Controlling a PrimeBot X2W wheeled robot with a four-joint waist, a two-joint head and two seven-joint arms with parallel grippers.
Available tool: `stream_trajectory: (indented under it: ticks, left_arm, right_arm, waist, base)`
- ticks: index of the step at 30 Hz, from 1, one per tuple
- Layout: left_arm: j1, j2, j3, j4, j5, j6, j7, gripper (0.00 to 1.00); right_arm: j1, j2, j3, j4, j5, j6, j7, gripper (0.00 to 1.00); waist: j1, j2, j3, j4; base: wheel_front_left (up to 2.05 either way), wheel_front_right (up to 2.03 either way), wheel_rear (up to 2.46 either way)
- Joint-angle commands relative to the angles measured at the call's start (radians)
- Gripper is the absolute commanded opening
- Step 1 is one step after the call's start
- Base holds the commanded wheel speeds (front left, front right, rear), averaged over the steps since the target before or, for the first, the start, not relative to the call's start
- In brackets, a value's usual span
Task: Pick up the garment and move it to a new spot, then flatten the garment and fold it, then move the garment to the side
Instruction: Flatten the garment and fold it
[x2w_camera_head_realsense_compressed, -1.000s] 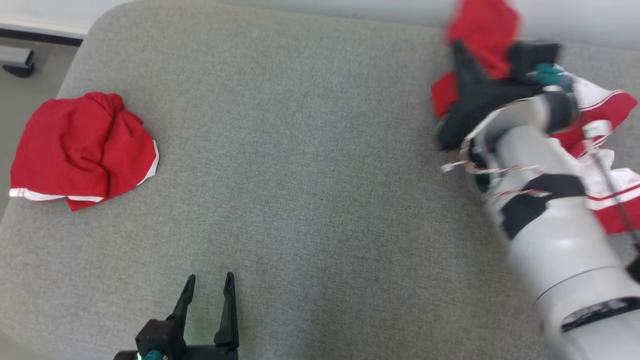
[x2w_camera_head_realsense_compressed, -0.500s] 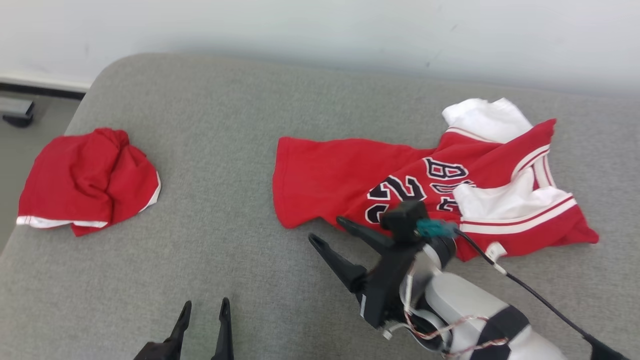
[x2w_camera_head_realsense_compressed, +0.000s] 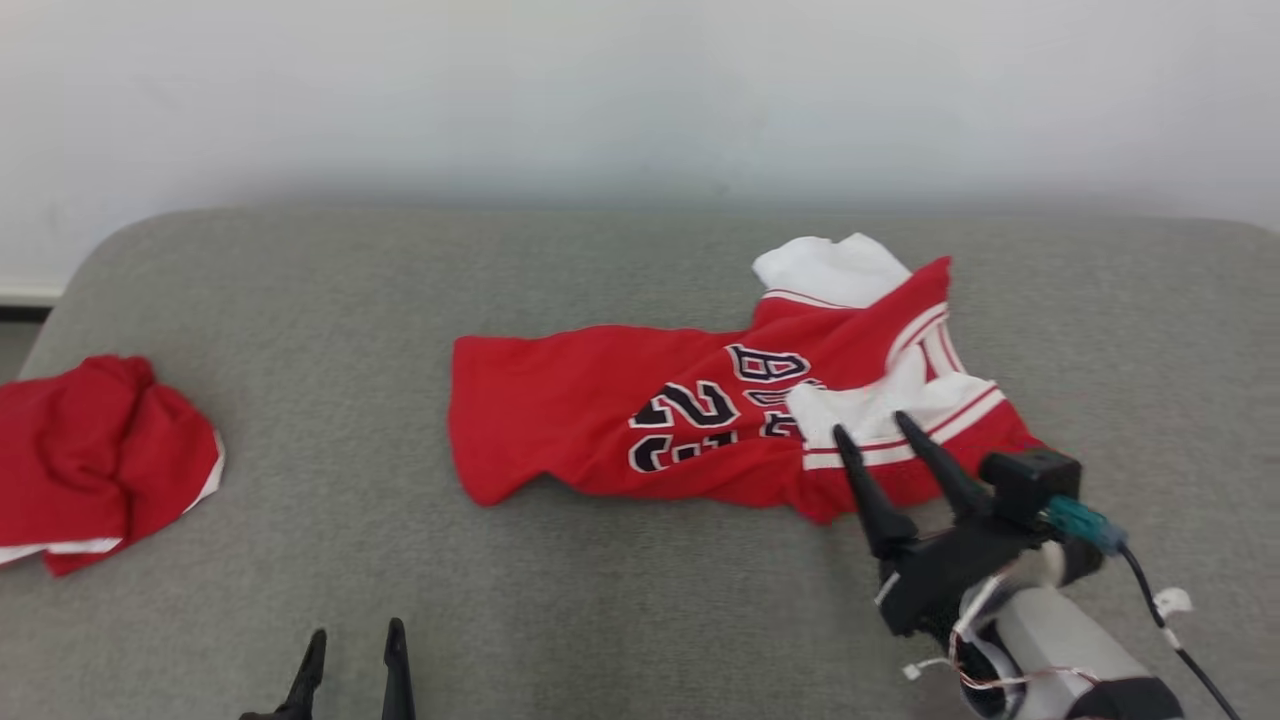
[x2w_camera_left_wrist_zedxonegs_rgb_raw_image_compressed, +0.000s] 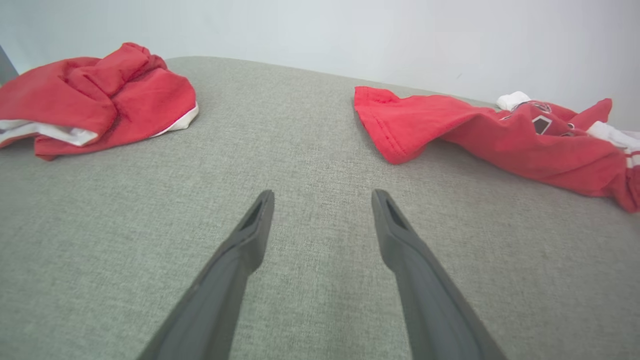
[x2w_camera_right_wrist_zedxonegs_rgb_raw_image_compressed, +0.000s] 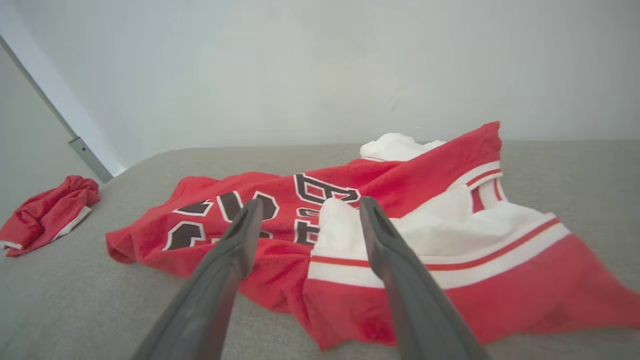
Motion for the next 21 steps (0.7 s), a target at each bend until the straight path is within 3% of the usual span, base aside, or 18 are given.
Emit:
stream_trajectory:
  ticks: [1, 8, 15, 21]
  left_arm:
    - [0.019, -0.001, 0.006, -0.006, 0.008, 0.002, -0.003, 1.00]
    - [0.014, -0.001, 0.032, -0.013, 0.013, -0.002, -0.003, 1.00]
    - [-0.004, -0.001, 0.025, -0.013, 0.014, -0.008, -0.003, 1.00]
    - [-0.024, -0.001, 0.013, -0.006, 0.008, -0.008, -0.003, 1.00]
  right_arm:
    - [0.033, 0.007, -0.049, -0.026, -0.057, -0.002, -0.004, 1.00]
    - [0.259, 0.107, -0.345, -0.148, -0.290, -0.002, -0.003, 1.00]
    - [0.350, 0.168, -0.418, -0.170, -0.352, -0.002, -0.003, 1.00]
    - [0.304, 0.183, -0.431, -0.181, -0.360, -0.002, -0.003, 1.00]
  waist:
    - [0.0001, 0.0001, -0.026, -0.054]
    - [0.0001, 0.0001, -0.022, -0.107]
    - [0.0001, 0.0001, 0.000, -0.126]
    - [0.0001, 0.0001, 0.031, -0.118]
  base:
    - [0.00, 0.00, 0.00]
    - [0.00, 0.00, 0.00]
    - [0.00, 0.00, 0.00]
    - [0.00, 0.00, 0.00]
